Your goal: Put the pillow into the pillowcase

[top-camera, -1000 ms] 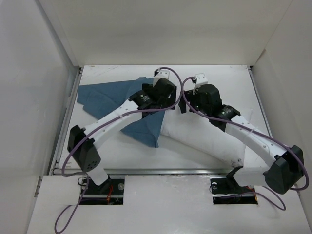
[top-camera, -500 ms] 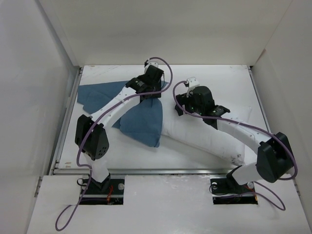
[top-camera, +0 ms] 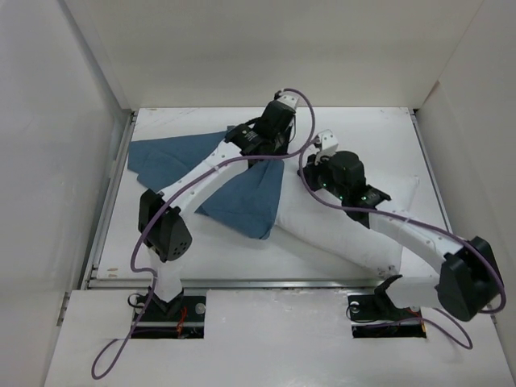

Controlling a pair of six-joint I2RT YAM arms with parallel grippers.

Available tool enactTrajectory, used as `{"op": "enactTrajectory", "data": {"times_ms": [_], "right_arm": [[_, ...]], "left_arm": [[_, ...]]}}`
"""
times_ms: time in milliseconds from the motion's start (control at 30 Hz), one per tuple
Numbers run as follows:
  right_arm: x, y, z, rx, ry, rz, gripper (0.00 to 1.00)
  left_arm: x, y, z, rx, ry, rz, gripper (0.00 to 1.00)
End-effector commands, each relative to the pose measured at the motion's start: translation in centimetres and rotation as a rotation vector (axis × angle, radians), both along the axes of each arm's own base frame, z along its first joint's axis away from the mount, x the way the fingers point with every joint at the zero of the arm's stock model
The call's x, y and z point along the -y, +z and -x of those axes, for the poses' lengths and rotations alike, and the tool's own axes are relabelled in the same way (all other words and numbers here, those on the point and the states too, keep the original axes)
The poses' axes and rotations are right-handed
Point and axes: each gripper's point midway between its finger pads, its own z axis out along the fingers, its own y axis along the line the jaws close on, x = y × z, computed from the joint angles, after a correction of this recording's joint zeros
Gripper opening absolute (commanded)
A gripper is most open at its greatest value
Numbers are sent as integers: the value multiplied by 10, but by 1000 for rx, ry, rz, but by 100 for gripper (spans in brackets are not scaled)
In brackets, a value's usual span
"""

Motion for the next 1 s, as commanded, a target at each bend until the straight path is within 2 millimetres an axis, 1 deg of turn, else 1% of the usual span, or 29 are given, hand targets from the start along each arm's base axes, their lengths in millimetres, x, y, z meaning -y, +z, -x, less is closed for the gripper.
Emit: {"op": "enactTrajectory", "data": {"times_ms": [0,33,67,100,133,167,200,233,267,300,333,367,400,433,467,500,533,567,600,667,700,733,767,800,833,867,900,933,967], "right_arm": [[-26,93,21,250,100,-268,0],[-24,99,24,274,100,-298,0],[-19,95,24,281,68,-317,0],[-17,104,28,309,69,-350,0],[-15,115,27,349,57,-405,0],[-13,121,29,367,47,-440,0],[-12,115,31,364,46,-458,0],[-10,132,36,410,52,-533,0],[-6,132,36,416,31,-567,0],[4,118,32,400,-40,-587,0],[12,120,31,406,-84,-628,0],[18,127,33,420,-109,-697,0],[25,121,28,416,-162,-717,0],[31,114,27,399,-198,-741,0],[34,113,26,401,-206,-763,0],[36,111,26,389,-217,-790,0],[44,102,24,377,-259,-799,0],[50,106,25,395,-263,-811,0],[49,106,25,390,-263,-820,0],[46,104,25,365,-243,-793,0],[42,94,24,326,-238,-745,4],[39,95,26,321,-219,-723,11],[34,99,28,308,-187,-714,20],[33,100,30,301,-181,-693,44],[33,85,28,248,-195,-630,54],[32,82,30,228,-187,-597,61],[32,89,30,225,-187,-581,66],[36,84,35,202,-193,-533,76],[40,85,36,203,-205,-509,84]], "left_arm": [[66,113,47,181,-246,215,0],[74,124,59,198,-285,231,0],[83,124,70,201,-319,225,0],[95,132,92,212,-374,236,0],[103,134,106,209,-416,256,0],[111,126,118,182,-461,256,0],[117,124,130,171,-500,268,0],[124,99,144,121,-531,244,0],[128,92,154,88,-538,266,0],[130,82,163,59,-552,272,0],[135,89,174,72,-580,326,0],[133,58,184,8,-603,314,0],[135,51,197,-30,-609,349,0],[132,53,204,-41,-617,385,0],[128,29,209,-80,-606,384,0],[122,18,210,-97,-581,383,0],[116,8,212,-120,-546,382,0],[108,3,213,-124,-519,385,0],[93,-28,215,-162,-472,332,0],[83,-49,220,-211,-427,316,0],[80,-50,216,-212,-410,329,0],[82,-48,217,-212,-419,340,4],[81,-48,215,-204,-408,335,18],[82,-42,212,-192,-401,339,35],[81,-30,204,-152,-380,327,73],[80,-22,198,-120,-375,313,75],[79,-14,193,-95,-363,303,77],[76,1,188,-68,-345,292,79],[67,14,174,-14,-298,271,100]]}}
